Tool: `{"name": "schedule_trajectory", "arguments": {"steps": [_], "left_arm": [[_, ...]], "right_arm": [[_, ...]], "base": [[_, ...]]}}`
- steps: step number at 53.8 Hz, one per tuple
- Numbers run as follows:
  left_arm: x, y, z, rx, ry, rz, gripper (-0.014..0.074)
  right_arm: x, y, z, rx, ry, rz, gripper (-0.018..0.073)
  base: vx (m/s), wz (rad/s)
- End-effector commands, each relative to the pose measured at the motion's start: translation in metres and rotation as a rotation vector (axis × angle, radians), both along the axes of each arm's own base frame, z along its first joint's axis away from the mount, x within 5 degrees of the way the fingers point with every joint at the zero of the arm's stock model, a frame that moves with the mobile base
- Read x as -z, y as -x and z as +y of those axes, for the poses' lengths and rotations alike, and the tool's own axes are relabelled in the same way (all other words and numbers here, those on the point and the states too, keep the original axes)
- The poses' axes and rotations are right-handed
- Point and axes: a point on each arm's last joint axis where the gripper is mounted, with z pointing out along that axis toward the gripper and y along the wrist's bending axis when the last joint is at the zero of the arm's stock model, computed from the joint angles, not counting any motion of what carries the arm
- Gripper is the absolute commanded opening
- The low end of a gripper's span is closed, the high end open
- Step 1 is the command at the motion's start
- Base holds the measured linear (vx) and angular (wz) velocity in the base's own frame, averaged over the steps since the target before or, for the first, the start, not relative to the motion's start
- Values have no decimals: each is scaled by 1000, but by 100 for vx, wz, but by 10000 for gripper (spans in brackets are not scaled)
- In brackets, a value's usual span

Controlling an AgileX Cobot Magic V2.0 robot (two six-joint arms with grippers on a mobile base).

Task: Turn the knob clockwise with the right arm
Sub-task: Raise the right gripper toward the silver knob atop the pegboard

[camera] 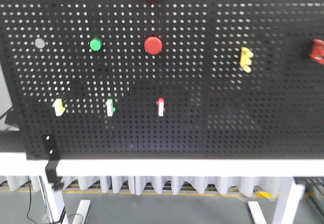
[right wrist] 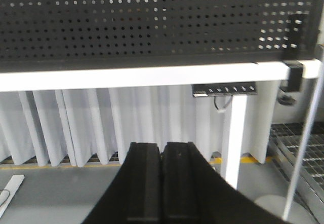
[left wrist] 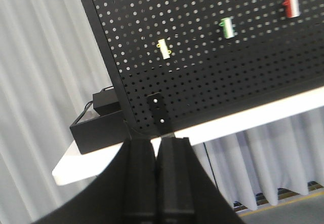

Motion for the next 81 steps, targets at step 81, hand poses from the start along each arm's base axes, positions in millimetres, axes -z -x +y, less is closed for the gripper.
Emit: {"name": "schedule_trajectory", "arguments": {"steps": [81], "left_arm": [[3,1,-1,13,14,-59,-6]], "right_arm": [[-16,0,0,0,27,-196,29]], "base": [[10,2]]}}
